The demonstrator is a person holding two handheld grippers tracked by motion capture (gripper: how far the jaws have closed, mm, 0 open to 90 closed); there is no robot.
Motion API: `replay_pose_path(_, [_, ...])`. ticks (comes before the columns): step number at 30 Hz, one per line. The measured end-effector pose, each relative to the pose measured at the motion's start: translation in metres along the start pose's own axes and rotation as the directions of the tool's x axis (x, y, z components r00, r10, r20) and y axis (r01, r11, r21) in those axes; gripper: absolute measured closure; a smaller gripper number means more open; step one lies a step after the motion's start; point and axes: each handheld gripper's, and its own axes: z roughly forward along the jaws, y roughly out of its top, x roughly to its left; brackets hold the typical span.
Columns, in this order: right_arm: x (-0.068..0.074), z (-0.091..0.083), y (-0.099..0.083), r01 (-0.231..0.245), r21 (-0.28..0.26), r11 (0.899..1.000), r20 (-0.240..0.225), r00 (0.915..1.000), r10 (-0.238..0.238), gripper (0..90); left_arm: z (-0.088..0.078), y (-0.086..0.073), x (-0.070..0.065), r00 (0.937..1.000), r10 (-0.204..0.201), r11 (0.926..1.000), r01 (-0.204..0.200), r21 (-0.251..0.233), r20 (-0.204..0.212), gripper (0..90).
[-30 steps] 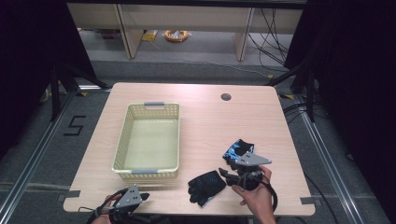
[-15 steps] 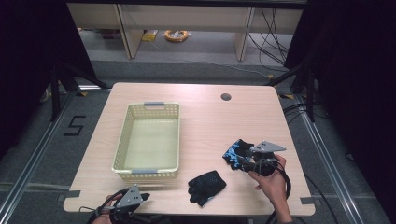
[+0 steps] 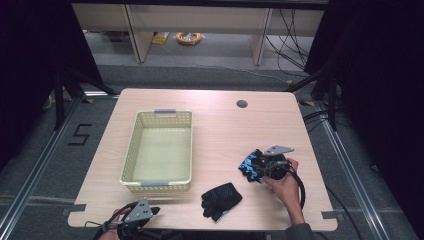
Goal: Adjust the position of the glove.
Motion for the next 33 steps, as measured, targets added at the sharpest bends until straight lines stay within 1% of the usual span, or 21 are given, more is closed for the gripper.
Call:
replay_pose_path(2, [0.002, 0.003, 0.001, -0.011, 0.004, 1.000, -0.008, 0.9999, 0.011, 55.4, 0.000, 0.000, 0.000, 0.9998, 0.017, 0.9998, -0.017, -0.007, 0.006, 18.5])
replay_pose_path(3, [0.001, 0.005, 0.002, 0.007, 0.021, 1.000, -0.013, 0.9999, -0.007, 55.7, 0.000, 0.000, 0.000, 0.9998, 0.018, 0.9998, -0.018, 0.001, 0.004, 18.5])
replay_pose_path(4, [0.000, 0.007, 0.001, 0.024, 0.019, 1.000, -0.007, 0.9997, -0.024, 55.8, 0.000, 0.000, 0.000, 1.0000, -0.001, 1.0000, 0.001, -0.001, 0.001, 18.5])
replay_pose_path(5, [0.000, 0.008, 0.002, 0.013, 0.037, 0.999, -0.006, 0.9999, -0.013, 56.3, 0.000, 0.000, -0.001, 0.9999, -0.010, 0.9999, 0.010, -0.009, 0.006, 18.5])
replay_pose_path(6, [0.000, 0.010, 0.001, 0.015, 0.049, 0.999, -0.007, 0.9999, -0.015, 57.0, -0.001, 0.000, 0.001, 0.9996, 0.027, 0.9996, -0.027, 0.004, 0.006, 18.5])
replay_pose_path(7, [-0.002, 0.013, 0.000, 0.048, 0.057, 0.997, -0.006, 0.9988, -0.048, 57.5, -0.001, 0.000, 0.001, 0.9994, 0.033, 0.9994, -0.033, 0.003, 0.005, 18.5])
replay_pose_path(8, [0.001, 0.013, 0.000, 0.027, 0.071, 0.997, -0.004, 0.9996, -0.027, 57.8, -0.001, 0.000, 0.001, 0.9994, 0.033, 0.9994, -0.033, 0.004, 0.004, 18.5])
replay_pose_path(9, [-0.001, 0.015, 0.000, 0.069, 0.067, 0.995, -0.003, 0.9976, -0.069, 58.3, 0.000, 0.000, 0.000, 0.9999, 0.017, 0.9998, -0.017, -0.007, 0.004, 18.5])
replay_pose_path(12, [0.000, 0.015, -0.002, 0.072, 0.071, 0.995, -0.001, 0.9974, -0.072, 60.2, 0.000, 0.000, -0.001, 1.0000, -0.006, 1.0000, 0.006, -0.006, 0.004, 18.6])
replay_pose_path(13, [0.000, 0.015, -0.002, 0.074, 0.079, 0.994, -0.003, 0.9973, -0.074, 60.6, -0.001, 0.000, 0.001, 0.9995, 0.033, 0.9995, -0.033, 0.003, 0.004, 18.6])
replay_pose_path(15, [0.000, 0.015, -0.003, 0.090, 0.072, 0.993, 0.007, 0.9958, -0.091, 61.8, 0.001, 0.000, -0.001, 0.9998, 0.019, 0.9998, -0.019, -0.009, 0.005, 18.6])
replay_pose_path(17, [0.001, 0.015, -0.003, 0.073, 0.073, 0.995, -0.009, 0.9973, -0.072, 66.2, 0.001, 0.000, -0.001, 0.9998, 0.018, 0.9998, -0.018, -0.010, 0.009, 18.6])
replay_pose_path(18, [0.001, 0.014, -0.003, 0.056, 0.079, 0.995, -0.008, 0.9984, -0.056, 67.4, 0.001, -0.001, -0.002, 1.0000, -0.002, 1.0000, 0.002, -0.003, 0.006, 18.6])
replay_pose_path(20, [0.000, 0.016, -0.004, 0.069, 0.060, 0.996, -0.015, 0.9976, -0.068, 70.3, 0.000, 0.000, 0.000, 0.9997, 0.022, 0.9997, -0.022, -0.005, 0.005, 18.6])
replay_pose_path(22, [-0.001, 0.015, -0.004, 0.071, 0.070, 0.995, -0.021, 0.9974, -0.070, 72.7, 0.000, 0.000, 0.001, 0.9995, 0.030, 0.9995, -0.030, 0.002, 0.001, 18.6])
replay_pose_path(23, [0.000, 0.015, -0.004, 0.066, 0.060, 0.996, -0.015, 0.9978, -0.065, 74.1, 0.000, 0.000, 0.001, 0.9995, 0.031, 0.9995, -0.031, 0.003, 0.000, 18.6])
replay_pose_path(24, [0.002, 0.013, -0.003, 0.046, 0.082, 0.996, -0.016, 0.9989, -0.045, 75.6, -0.001, 0.000, 0.001, 0.9995, 0.032, 0.9995, -0.032, 0.002, 0.000, 18.6])
replay_pose_path(27, [0.006, 0.013, -0.002, 0.037, 0.084, 0.996, 0.003, 0.9993, -0.038, 80.2, -0.001, 0.000, 0.000, 0.9995, 0.032, 0.9995, -0.032, 0.002, 0.002, 18.8])
replay_pose_path(28, [0.006, 0.013, -0.002, 0.050, 0.081, 0.995, 0.012, 0.9986, -0.051, 81.2, 0.000, 0.000, -0.001, 1.0000, 0.007, 1.0000, -0.007, -0.003, 0.000, 18.8])
replay_pose_path(32, [0.007, 0.012, -0.002, 0.008, 0.062, 0.998, 0.021, 0.9997, -0.010, 86.9, 0.000, 0.000, -0.001, 0.9999, 0.010, 0.9999, -0.010, -0.003, -0.003, 18.8])
replay_pose_path(33, [0.005, 0.012, -0.004, -0.013, 0.043, 0.999, 0.018, 0.9998, 0.012, 87.3, -0.002, 0.001, 0.000, 0.9996, 0.029, 0.9995, -0.029, -0.008, 0.003, 18.8])
